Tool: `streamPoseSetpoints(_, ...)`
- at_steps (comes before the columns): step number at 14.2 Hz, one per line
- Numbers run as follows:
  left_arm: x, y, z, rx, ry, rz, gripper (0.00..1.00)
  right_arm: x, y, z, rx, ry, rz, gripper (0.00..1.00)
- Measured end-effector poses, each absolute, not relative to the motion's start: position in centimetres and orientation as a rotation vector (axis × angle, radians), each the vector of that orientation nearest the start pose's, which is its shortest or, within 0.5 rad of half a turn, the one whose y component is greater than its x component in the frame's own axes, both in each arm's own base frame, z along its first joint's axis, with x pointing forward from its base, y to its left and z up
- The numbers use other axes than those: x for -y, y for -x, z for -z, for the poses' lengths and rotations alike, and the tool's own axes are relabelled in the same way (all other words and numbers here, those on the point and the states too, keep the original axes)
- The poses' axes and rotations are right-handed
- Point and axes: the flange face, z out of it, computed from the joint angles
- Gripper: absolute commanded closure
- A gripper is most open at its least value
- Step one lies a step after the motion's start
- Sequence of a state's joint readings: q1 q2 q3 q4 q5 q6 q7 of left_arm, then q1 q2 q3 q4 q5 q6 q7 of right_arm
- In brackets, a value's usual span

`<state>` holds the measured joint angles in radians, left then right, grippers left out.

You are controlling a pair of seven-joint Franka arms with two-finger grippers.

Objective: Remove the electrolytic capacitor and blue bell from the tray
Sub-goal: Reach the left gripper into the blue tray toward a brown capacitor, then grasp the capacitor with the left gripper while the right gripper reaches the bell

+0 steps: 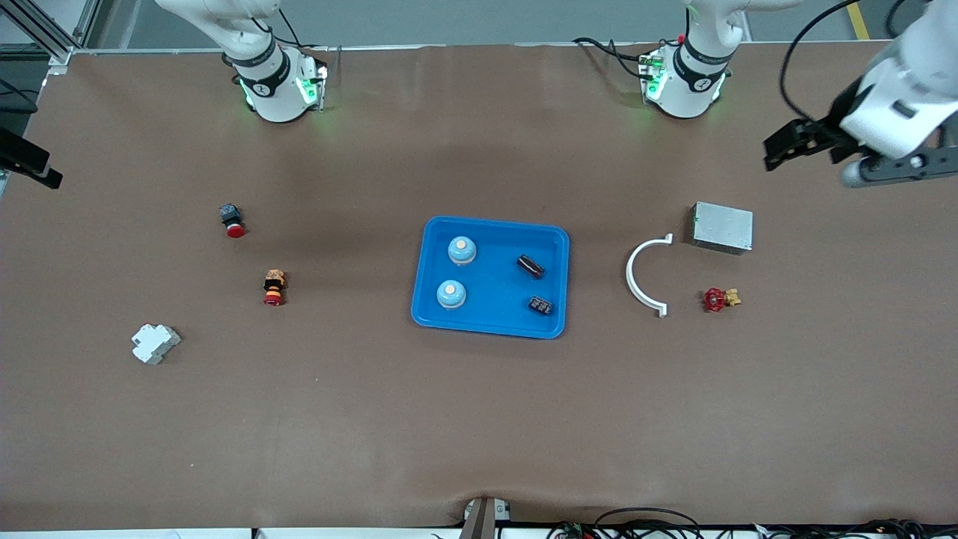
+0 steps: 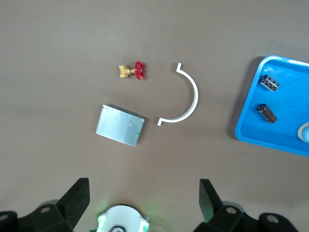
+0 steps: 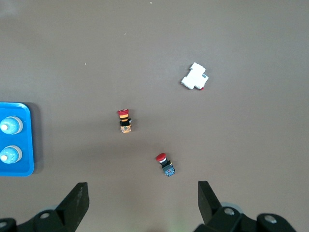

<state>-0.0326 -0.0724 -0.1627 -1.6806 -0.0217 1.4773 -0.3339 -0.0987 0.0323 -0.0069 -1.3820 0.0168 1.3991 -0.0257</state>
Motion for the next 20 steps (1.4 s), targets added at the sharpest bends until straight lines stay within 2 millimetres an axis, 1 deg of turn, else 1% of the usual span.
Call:
streamPoseSetpoints(2,13.4,-50.6,-57.1,0.282,3.085,-0.208,0.00,5.6,-54.2,-68.0,-0.121,3.122,-0.019,0.00)
streamPoseSetpoints(4,15.8,-50.1,-54.0,0.382,3.105,-0.226,0.00,5.6,-54.2,-68.1,-0.122,3.122,-0.018,0.00)
streamPoseSetpoints(6,17.6,-50.1,-51.3,0.508,3.139,-0.205,0.00,5.6,-54.2,-68.0,-0.123,3.122,-0.020,0.00)
streamPoseSetpoints(8,19.9,-50.4,-48.0,0.603,3.139,-0.196,0.00,5.4,-54.2,-67.6,-0.144,3.118,-0.032,0.00)
streamPoseSetpoints(9,21.6,-50.6,-46.1,0.654,3.134,-0.200,0.00,5.0,-54.1,-67.3,-0.189,3.111,-0.040,0.00)
streamPoseSetpoints(10,23.5,-50.8,-44.2,0.715,3.131,-0.204,0.00,3.9,-54.0,-66.9,-0.242,3.103,-0.041,0.00)
streamPoseSetpoints(11,25.7,-50.9,-42.5,0.789,3.128,-0.204,0.00,2.1,-53.7,-66.4,-0.293,3.097,-0.046,0.00)
streamPoseSetpoints(12,27.9,-50.8,-40.8,0.866,3.120,-0.201,0.00,-0.3,-53.2,-65.9,-0.343,3.093,-0.055,0.00)
streamPoseSetpoints(14,31.4,-50.4,-37.9,0.976,3.114,-0.196,0.00,-6.1,-51.7,-64.6,-0.454,3.085,-0.077,0.00)
streamPoseSetpoints(16,33.7,-50.3,-35.0,1.059,3.113,-0.207,0.00,-11.4,-50.0,-63.1,-0.550,3.071,-0.083,0.00)
streamPoseSetpoints(18,35.6,-50.1,-32.1,1.118,3.121,-0.200,0.00,-15.1,-48.8,-61.3,-0.645,3.023,-0.093,0.00)
streamPoseSetpoints(19,36.6,-49.8,-30.6,1.135,3.121,-0.171,0.04,-16.7,-48.6,-60.3,-0.684,3.003,-0.087,0.00)
streamPoseSetpoints(20,37.5,-49.6,-29.1,1.143,3.117,-0.141,0.11,-18.3,-48.3,-59.2,-0.717,2.986,-0.078,0.00)
